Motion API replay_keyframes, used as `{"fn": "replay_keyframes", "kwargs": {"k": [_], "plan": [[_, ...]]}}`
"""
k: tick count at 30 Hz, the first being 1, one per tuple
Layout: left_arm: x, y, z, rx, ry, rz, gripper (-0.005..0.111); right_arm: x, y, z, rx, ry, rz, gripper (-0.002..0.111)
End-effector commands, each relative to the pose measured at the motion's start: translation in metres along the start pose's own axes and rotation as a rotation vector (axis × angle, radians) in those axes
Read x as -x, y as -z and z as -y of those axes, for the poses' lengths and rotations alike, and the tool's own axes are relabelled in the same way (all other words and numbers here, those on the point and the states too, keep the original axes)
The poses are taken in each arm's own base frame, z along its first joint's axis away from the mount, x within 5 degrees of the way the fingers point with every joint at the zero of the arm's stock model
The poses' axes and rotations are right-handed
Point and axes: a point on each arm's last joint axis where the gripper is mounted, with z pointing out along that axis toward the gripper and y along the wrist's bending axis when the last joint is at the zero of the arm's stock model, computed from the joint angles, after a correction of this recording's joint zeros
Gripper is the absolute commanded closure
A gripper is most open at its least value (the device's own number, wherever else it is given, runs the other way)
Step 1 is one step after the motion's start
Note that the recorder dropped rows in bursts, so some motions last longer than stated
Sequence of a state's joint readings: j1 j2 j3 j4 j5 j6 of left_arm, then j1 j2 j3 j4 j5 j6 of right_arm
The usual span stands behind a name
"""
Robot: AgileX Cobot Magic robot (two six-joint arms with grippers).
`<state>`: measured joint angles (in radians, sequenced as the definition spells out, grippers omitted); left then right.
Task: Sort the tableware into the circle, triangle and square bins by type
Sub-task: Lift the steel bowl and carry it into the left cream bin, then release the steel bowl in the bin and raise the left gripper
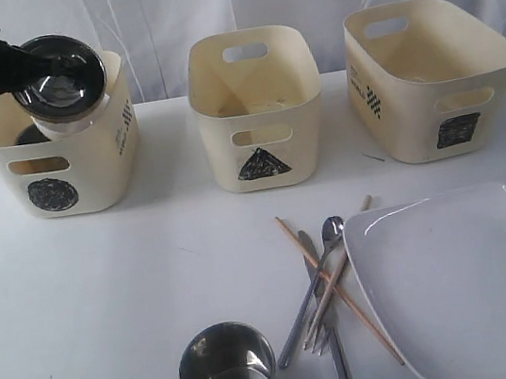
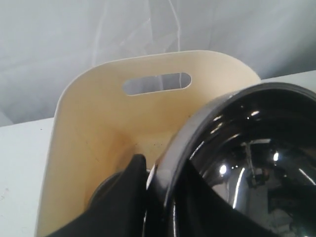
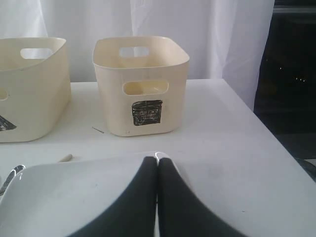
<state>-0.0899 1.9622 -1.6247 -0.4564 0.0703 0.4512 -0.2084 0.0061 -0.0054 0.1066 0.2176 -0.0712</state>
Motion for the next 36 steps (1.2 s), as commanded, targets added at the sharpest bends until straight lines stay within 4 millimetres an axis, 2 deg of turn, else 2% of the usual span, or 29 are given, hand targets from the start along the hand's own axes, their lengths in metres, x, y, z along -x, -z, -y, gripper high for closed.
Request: {"fn": "replay_keyframes", "kwargs": {"k": [1,6,11,19,21,26,28,36], "plan": [[-0.005,-0.007,-0.008,0.004,0.040,-0.018,0.107,-0.001,0.000,0.000,-0.002,0.002,0.004,0.108],[-0.009,-0.009,-0.014,0.003,0.047,-0.040,0.107,-0.001,0.000,0.000,-0.001,0.002,0.002,0.108],[-0.010,-0.006,-0.011,-0.025,0.046,-0.073,0.107,-0.001,0.000,0.000,-0.001,0.002,0.002,0.108],[0.008,0.018,-0.006,-0.053,0.035,-0.055,0.107,-0.001,0.000,0.000,-0.002,0.002,0.004,0.108],[0.013,0.024,-0.005,-0.057,0.030,-0.047,0.102,-0.001,0.000,0.000,-0.001,0.002,0.002,0.108],[0.018,0.034,-0.003,-0.070,0.027,-0.045,0.073,-0.001,0.000,0.000,-0.001,0.002,0.002,0.108],[0.017,0.034,-0.003,-0.075,0.027,-0.053,0.066,-0.001,0.000,0.000,-0.001,0.002,0.002,0.108],[0.017,0.035,-0.002,-0.083,0.026,-0.062,0.064,-0.001,0.000,0.000,-0.001,0.002,0.002,0.108]]}}
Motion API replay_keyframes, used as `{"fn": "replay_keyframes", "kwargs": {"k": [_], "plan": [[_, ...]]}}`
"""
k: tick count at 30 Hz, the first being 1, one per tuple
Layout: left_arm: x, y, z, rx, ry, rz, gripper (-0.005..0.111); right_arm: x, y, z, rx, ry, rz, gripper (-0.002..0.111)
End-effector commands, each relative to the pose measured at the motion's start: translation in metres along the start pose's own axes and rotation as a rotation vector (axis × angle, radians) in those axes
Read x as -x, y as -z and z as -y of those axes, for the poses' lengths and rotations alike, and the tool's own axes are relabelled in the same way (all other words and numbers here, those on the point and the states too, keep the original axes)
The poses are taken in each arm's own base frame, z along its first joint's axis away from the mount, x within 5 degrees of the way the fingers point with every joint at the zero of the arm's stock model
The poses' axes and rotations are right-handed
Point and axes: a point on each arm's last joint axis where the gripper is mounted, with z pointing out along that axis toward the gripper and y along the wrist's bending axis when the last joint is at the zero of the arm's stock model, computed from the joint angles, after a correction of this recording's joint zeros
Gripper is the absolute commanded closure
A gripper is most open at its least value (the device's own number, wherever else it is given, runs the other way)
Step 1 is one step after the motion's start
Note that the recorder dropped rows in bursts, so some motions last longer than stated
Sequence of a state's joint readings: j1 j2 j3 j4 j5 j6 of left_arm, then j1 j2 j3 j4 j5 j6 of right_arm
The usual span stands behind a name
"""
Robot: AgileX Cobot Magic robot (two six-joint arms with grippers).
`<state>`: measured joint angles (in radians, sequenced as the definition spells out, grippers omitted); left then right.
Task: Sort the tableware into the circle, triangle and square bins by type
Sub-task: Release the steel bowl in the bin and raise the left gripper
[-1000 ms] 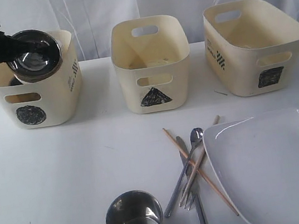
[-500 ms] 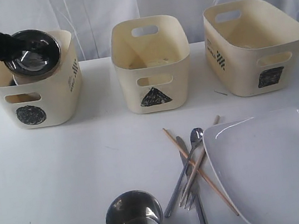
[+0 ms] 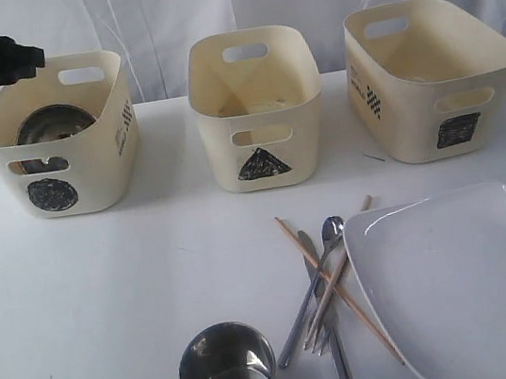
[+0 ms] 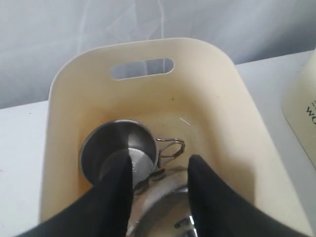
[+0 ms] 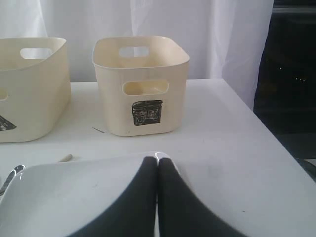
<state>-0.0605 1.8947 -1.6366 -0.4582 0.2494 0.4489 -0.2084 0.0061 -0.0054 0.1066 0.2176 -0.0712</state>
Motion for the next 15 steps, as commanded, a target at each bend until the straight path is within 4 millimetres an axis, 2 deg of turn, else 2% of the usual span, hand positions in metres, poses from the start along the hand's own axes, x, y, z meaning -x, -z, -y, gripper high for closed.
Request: {"fn": "replay_keyframes", "kwargs": {"k": [1,8,11,15], "plan": [[0.005,0.008,0.003,-0.024,0.021,-0.001,0.064,-0.001,0.000,0.000,-0.001,0.002,0.002,0.108],[0.005,0.030,0.017,-0.140,0.027,-0.104,0.064,-0.001,0.000,0.000,-0.002,0.002,0.004,0.108],[0.003,0.052,0.029,-0.226,0.015,-0.197,0.069,-0.001,0.000,0.000,-0.002,0.002,0.004,0.108],[-0.006,0.082,0.038,-0.237,0.072,-0.223,0.072,-0.001,0.000,0.000,-0.002,0.002,0.004,0.108]]}}
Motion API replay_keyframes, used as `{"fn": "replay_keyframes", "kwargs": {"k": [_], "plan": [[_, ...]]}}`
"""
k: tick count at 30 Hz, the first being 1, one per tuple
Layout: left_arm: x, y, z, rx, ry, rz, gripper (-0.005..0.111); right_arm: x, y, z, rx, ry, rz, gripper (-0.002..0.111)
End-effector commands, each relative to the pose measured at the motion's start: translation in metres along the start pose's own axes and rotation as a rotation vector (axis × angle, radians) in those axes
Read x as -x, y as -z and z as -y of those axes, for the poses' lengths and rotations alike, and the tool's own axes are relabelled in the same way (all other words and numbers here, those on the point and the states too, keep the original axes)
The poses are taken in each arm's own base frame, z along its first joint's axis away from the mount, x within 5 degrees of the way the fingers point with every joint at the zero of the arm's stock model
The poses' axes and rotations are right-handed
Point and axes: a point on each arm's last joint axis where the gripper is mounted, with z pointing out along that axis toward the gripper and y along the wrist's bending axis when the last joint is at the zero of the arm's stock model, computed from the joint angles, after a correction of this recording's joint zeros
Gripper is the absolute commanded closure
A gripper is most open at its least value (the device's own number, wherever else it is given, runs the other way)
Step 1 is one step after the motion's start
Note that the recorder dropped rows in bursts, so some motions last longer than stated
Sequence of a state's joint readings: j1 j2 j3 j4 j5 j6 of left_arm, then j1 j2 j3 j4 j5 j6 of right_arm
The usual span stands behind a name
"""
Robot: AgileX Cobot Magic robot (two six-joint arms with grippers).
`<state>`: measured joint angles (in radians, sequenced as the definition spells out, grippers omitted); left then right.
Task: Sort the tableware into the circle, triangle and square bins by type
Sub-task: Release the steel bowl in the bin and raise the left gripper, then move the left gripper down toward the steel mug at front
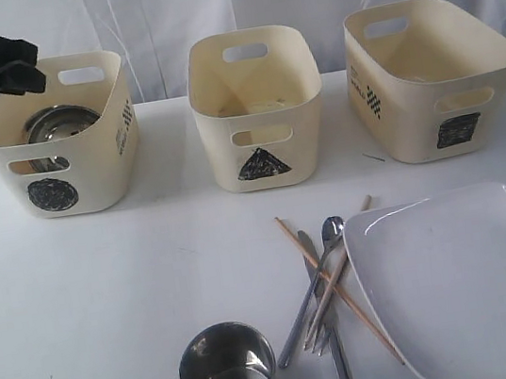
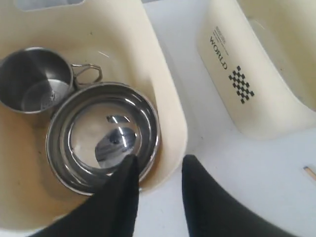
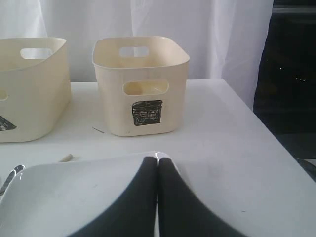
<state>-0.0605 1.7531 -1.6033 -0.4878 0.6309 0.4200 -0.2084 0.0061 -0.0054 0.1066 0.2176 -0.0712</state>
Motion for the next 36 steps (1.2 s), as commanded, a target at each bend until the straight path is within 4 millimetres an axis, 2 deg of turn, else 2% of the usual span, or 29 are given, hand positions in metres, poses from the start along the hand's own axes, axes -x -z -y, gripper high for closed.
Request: {"fn": "replay_keyframes", "kwargs": {"k": [1,5,8,13,19,26,32,36], "plan": [[-0.014,0.029,0.018,-0.031,0.049,-0.013,0.072,-0.001,0.000,0.000,-0.001,0.002,0.002,0.108],[-0.046,0.044,0.040,-0.055,0.049,-0.053,0.072,-0.001,0.000,0.000,-0.001,0.002,0.002,0.108],[-0.072,0.049,0.067,-0.102,0.011,-0.097,0.072,-0.001,0.000,0.000,-0.001,0.002,0.002,0.108],[-0.112,0.035,0.102,-0.192,-0.049,-0.220,0.072,-0.001,0.000,0.000,-0.001,0.002,0.002,0.108],[-0.145,0.020,0.127,-0.247,-0.098,-0.317,0.072,-0.001,0.000,0.000,-0.001,0.002,0.002,0.108],[-0.158,0.016,0.156,-0.315,-0.168,-0.344,0.071,-0.001,0.000,0.000,-0.001,0.002,0.002,0.108],[-0.163,0.005,0.174,-0.334,-0.230,-0.343,0.049,-0.001,0.000,0.000,-0.001,0.002,0.002,0.108],[-0.167,-0.005,0.176,-0.345,-0.317,-0.359,0.047,-0.001,0.000,0.000,-0.001,0.002,0.002,0.108]]}}
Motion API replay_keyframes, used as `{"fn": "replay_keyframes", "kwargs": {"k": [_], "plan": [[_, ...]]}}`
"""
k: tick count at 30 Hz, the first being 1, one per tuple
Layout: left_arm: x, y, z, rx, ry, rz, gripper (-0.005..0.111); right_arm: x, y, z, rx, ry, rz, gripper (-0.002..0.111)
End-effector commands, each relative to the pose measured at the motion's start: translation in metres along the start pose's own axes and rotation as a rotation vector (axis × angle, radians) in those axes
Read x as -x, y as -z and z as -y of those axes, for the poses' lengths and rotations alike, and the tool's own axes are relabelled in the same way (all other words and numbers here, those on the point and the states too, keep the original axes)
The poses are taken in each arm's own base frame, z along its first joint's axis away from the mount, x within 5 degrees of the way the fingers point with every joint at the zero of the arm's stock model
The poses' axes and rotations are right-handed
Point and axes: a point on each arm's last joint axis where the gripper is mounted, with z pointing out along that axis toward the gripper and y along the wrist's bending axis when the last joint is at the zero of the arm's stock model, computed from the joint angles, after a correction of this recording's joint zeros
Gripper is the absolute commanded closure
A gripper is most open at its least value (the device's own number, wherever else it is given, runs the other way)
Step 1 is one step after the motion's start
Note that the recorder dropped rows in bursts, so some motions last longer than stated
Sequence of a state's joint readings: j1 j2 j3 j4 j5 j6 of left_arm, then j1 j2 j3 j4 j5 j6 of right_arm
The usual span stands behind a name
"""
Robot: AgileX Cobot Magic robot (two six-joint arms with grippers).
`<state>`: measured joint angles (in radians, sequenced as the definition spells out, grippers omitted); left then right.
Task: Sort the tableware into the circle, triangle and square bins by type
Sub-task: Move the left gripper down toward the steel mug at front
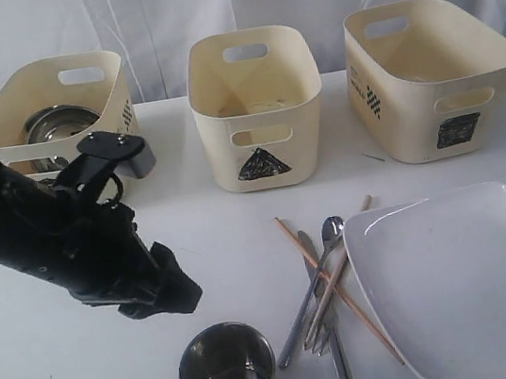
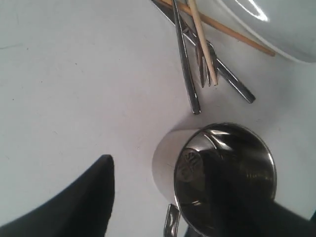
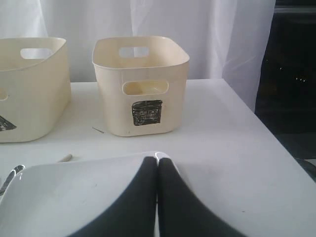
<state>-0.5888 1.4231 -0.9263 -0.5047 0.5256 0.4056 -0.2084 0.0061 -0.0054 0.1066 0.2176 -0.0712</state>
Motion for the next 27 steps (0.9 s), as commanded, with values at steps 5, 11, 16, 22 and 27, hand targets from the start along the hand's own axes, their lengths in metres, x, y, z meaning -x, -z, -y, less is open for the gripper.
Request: {"fn": "replay_keyframes", "kwargs": {"k": [5,11,16,22,27], "plan": [[-0.005,-0.016,0.002,-0.035,-0.199,-0.070,0.047,-0.001,0.000,0.000,-0.001,0.002,0.002,0.108],[-0.003,-0.017,0.000,-0.023,-0.224,-0.053,0.047,-0.001,0.000,0.000,-0.001,0.002,0.002,0.108],[-0.002,-0.018,0.005,-0.051,-0.257,-0.034,0.047,-0.001,0.000,0.000,-0.001,0.002,0.002,0.108],[0.001,-0.022,0.016,-0.067,-0.303,-0.002,0.047,-0.001,0.000,0.000,-0.001,0.002,0.002,0.108],[-0.001,-0.033,0.013,-0.070,-0.298,-0.036,0.047,-0.001,0.000,0.000,-0.001,0.002,0.002,0.108]]}}
